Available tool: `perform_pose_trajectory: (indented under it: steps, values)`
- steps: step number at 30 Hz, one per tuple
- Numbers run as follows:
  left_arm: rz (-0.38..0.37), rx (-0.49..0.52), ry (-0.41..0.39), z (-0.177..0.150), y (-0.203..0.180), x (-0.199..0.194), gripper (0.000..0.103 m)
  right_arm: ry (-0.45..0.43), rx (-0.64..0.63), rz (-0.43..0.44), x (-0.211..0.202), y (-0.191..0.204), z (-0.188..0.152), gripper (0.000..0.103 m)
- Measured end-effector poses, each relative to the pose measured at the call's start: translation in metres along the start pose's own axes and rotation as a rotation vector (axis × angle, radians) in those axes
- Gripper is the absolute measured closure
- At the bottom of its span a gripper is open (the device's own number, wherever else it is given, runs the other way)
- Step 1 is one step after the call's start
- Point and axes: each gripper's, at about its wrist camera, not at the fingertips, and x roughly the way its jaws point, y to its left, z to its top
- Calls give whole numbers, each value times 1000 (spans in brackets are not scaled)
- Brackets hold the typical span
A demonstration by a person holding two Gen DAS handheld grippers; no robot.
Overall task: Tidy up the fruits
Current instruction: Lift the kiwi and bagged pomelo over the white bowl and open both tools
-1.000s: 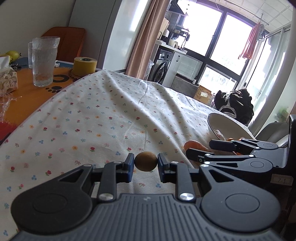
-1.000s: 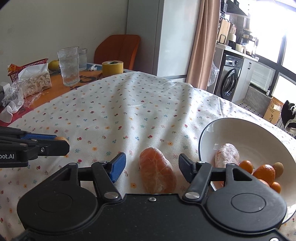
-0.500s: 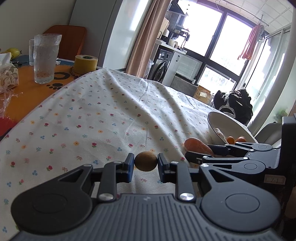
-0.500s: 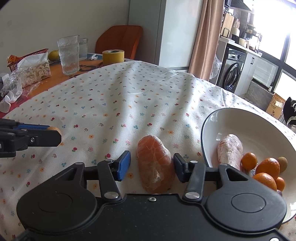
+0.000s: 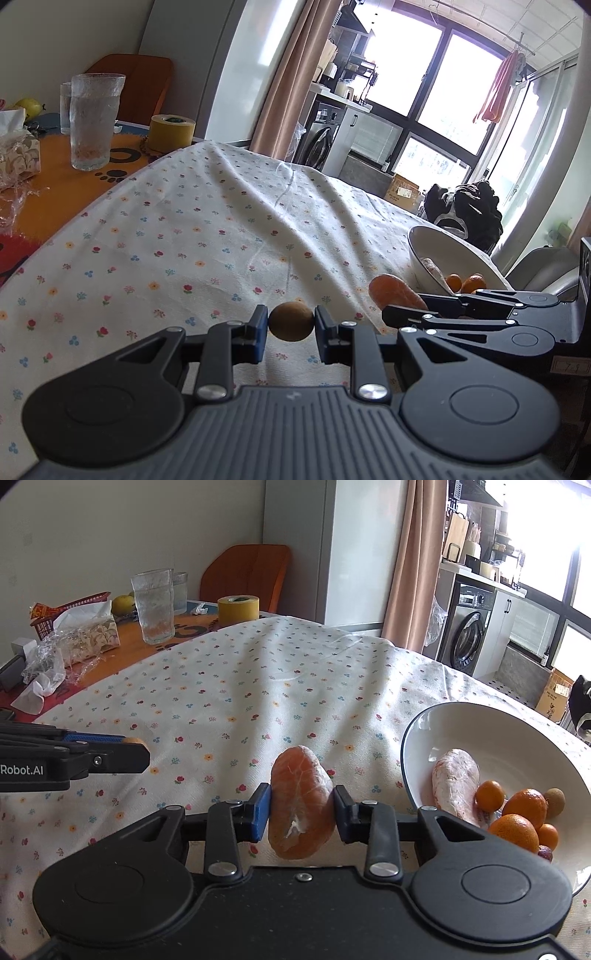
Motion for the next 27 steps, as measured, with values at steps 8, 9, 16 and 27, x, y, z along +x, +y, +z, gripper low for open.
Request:
perform_pose_trajectory:
  steps: [8, 9, 16, 27]
  values:
    - [-5, 27, -19, 7, -17, -2, 78, -57, 23, 2, -21, -10, 5, 69]
    - [-5, 31, -23, 8, -19, -2, 78, -64, 27, -1, -24, -12, 5, 69]
    - [-20, 74, -34, 16, -40, 3, 78, -108, 75, -40, -40, -37, 4, 69]
    - [-51, 147, -32, 34, -85, 26, 78, -174, 193, -127, -52, -102, -4, 69]
